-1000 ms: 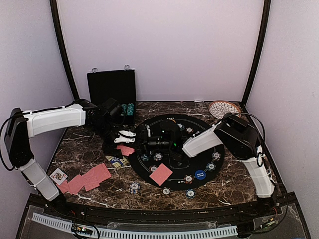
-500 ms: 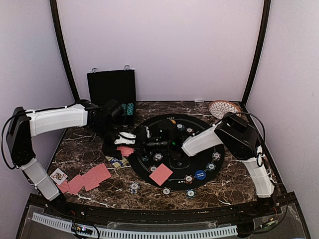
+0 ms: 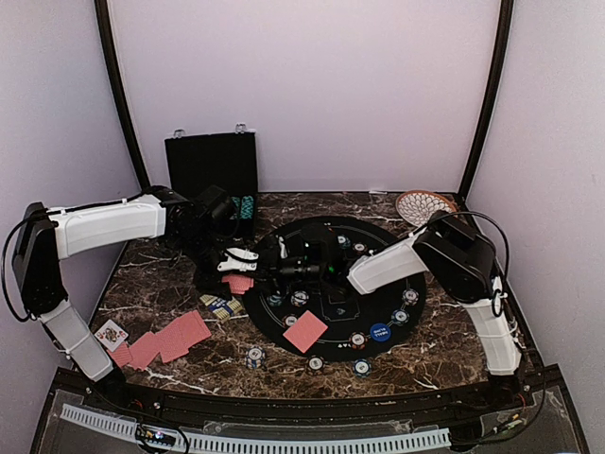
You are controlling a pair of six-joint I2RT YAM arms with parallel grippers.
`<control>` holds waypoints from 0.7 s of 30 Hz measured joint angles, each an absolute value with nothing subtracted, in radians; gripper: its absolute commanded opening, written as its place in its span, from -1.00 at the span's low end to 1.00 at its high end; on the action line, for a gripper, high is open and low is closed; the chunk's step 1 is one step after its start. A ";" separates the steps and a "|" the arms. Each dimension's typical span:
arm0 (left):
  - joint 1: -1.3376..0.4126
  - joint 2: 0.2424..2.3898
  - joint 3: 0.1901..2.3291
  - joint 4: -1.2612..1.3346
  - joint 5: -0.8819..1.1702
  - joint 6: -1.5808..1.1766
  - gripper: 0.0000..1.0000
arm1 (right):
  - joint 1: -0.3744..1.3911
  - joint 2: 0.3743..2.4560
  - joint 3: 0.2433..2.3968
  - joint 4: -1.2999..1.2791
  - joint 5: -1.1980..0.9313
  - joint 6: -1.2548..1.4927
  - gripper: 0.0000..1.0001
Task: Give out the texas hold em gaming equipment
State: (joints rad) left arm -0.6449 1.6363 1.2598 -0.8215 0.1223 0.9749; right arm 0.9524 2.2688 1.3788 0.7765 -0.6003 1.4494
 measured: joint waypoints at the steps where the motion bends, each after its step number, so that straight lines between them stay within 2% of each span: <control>1: -0.645 1.636 1.260 -0.820 0.122 0.973 -0.20 | 0.952 2.262 1.373 0.768 -0.600 1.447 -0.34; 10: -0.649 1.636 1.260 -0.817 0.114 0.956 -0.13 | 0.952 2.238 1.354 0.739 -0.605 1.428 -0.37; 15: -0.648 1.636 1.274 -0.831 0.119 0.943 -0.06 | 0.952 2.250 1.385 0.746 -0.609 1.458 -0.64; 21: -0.642 1.636 1.288 -0.848 0.121 0.930 -0.01 | 0.950 2.291 1.396 0.850 -0.613 1.525 -0.66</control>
